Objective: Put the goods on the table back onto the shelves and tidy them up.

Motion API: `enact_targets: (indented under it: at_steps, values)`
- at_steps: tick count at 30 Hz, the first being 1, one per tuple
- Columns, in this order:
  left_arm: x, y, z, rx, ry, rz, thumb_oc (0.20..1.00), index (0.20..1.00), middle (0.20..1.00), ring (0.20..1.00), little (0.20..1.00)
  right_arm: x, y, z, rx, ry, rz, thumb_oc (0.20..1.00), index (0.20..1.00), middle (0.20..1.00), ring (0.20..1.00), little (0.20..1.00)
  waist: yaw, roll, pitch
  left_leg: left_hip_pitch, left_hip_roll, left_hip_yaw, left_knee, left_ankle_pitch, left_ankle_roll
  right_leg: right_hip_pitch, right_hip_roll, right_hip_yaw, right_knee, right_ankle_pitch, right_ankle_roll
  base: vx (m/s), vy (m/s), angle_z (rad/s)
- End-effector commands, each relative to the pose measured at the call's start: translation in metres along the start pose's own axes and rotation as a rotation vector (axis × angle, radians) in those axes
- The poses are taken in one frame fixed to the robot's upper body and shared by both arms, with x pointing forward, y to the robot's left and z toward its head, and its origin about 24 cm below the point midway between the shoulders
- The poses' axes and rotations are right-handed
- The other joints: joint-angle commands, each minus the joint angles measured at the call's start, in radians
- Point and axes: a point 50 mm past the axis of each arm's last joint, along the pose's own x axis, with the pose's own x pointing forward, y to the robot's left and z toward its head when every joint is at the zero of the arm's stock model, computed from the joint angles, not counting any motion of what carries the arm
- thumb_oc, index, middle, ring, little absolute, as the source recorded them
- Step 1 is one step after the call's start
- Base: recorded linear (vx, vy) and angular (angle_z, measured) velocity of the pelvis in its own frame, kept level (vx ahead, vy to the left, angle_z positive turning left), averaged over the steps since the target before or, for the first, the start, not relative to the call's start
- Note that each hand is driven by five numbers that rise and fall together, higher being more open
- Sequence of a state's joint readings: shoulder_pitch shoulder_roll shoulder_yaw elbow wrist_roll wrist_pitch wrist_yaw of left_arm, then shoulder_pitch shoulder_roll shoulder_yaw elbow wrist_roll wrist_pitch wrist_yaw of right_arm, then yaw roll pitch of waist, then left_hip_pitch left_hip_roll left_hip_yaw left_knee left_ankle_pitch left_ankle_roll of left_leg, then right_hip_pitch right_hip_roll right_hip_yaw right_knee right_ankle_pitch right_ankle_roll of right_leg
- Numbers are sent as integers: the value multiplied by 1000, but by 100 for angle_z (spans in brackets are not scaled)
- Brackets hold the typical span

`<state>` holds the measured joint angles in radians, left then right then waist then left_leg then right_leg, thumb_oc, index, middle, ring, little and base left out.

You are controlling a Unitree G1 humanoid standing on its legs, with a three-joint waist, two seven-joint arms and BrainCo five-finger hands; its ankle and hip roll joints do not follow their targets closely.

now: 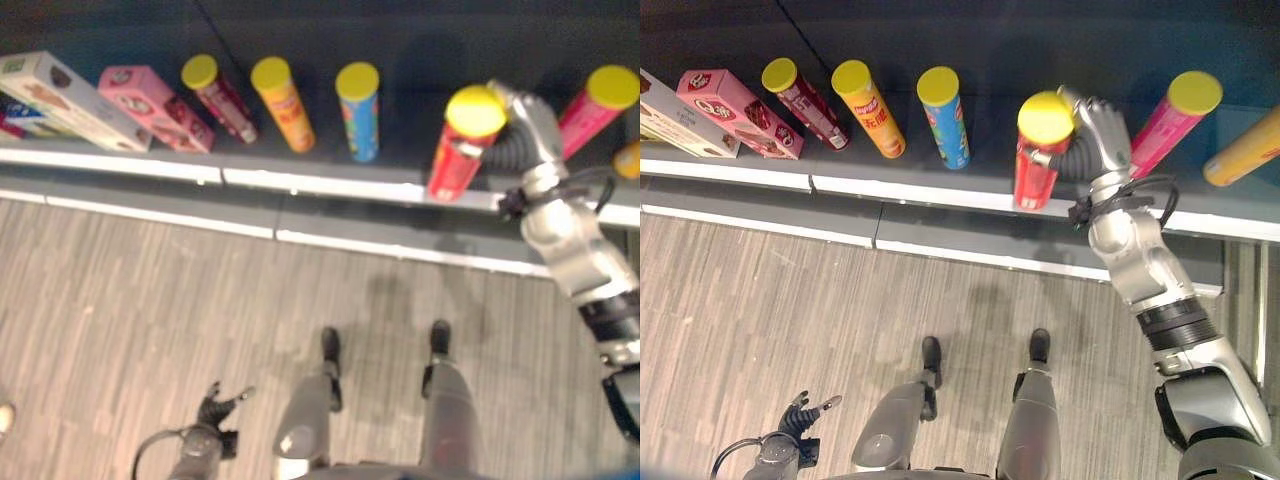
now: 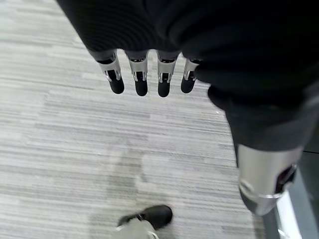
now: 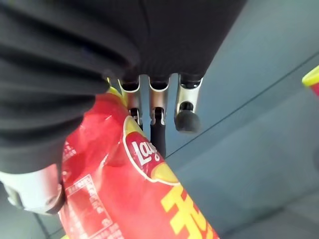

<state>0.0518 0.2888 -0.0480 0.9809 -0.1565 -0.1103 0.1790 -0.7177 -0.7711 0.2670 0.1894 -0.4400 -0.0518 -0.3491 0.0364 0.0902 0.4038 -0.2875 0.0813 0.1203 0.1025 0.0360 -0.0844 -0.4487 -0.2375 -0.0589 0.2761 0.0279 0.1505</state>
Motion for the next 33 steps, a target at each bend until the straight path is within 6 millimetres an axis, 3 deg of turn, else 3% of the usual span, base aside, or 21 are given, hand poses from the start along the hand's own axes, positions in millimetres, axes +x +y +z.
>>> enact_targets:
  at_steps: [1,16,33]
  values:
    - [4,21,12,30,-48,60,1000,1000,1000,1000,1000,28,-43,21,-82,-130,-226,200,200,200,200,200,20,-19,-25,-78,-8,-60,103,-101,-19,-35,-8,20,-23,-6,28,-29,0,3]
    - [10,13,43,-15,-148,59,1000,1000,1000,1000,1000,57,-80,30,-204,-147,-426,200,200,200,200,200,19,18,28,-185,-17,-62,123,-91,-23,-155,-8,23,17,1,28,-13,-7,4]
    - [10,9,45,-41,-156,65,1000,1000,1000,1000,1000,67,-83,23,-247,-105,-442,200,200,200,200,200,31,39,33,-215,-28,-70,116,-75,-25,-189,-18,24,37,1,28,11,-2,4]
